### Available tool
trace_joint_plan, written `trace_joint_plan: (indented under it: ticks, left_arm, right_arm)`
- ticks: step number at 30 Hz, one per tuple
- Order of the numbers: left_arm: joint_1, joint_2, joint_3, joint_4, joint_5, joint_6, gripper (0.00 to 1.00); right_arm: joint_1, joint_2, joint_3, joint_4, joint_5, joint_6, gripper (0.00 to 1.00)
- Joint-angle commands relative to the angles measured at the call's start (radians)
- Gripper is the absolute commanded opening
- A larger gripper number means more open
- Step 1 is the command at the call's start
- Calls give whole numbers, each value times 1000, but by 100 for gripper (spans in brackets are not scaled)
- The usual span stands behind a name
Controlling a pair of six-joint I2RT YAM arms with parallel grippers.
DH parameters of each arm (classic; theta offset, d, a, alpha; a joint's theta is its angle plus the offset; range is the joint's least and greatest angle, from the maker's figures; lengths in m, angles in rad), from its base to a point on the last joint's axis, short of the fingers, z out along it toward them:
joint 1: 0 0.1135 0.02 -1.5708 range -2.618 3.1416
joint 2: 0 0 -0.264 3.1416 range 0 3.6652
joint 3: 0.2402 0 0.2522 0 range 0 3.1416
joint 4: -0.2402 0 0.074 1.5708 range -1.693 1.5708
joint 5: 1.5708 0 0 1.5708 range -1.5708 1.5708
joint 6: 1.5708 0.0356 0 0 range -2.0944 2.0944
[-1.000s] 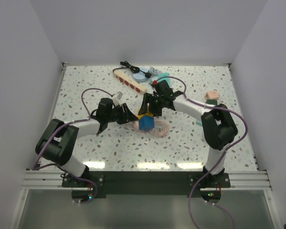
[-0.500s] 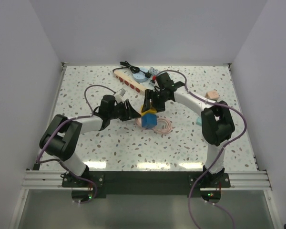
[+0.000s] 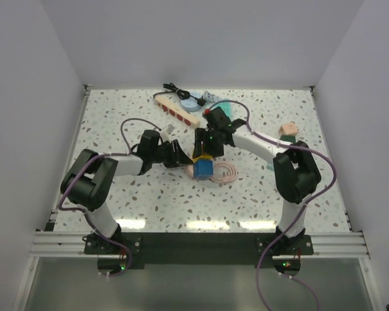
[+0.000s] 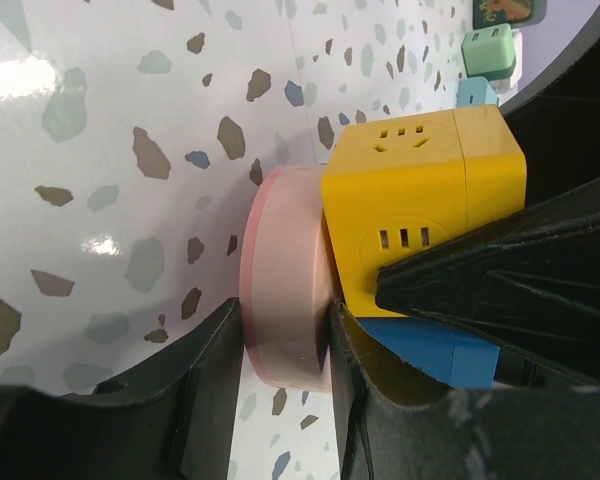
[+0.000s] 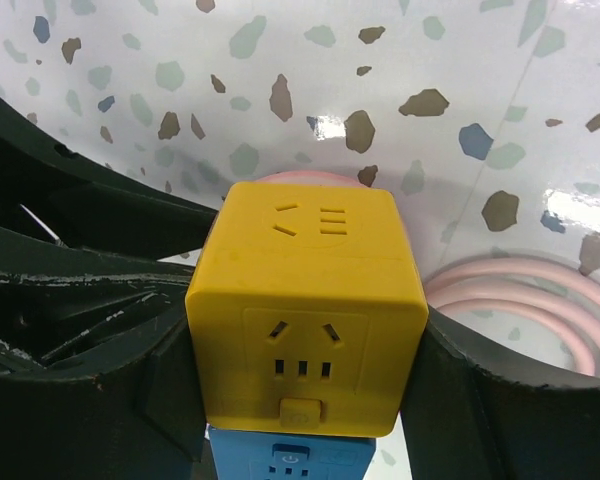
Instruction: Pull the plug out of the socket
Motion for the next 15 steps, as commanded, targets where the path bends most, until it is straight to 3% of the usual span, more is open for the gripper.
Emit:
trace_joint_plan:
  ticks: [1, 10, 13, 15]
  left_arm:
    - [9, 58, 6, -94, -112, 53, 0]
    - [12, 73, -4, -91, -101, 54, 0]
    - [12, 71, 6, -88, -96, 45, 0]
    - [12, 64, 12, -90, -90, 40, 0]
  right_arm:
    - [-33, -140, 65, -2, -61, 6, 0]
    - [-186, -72, 311, -215, -228, -139, 0]
    - [-186, -76, 312, -214, -216, -136, 0]
    - [-189, -91, 291, -216, -105, -128, 0]
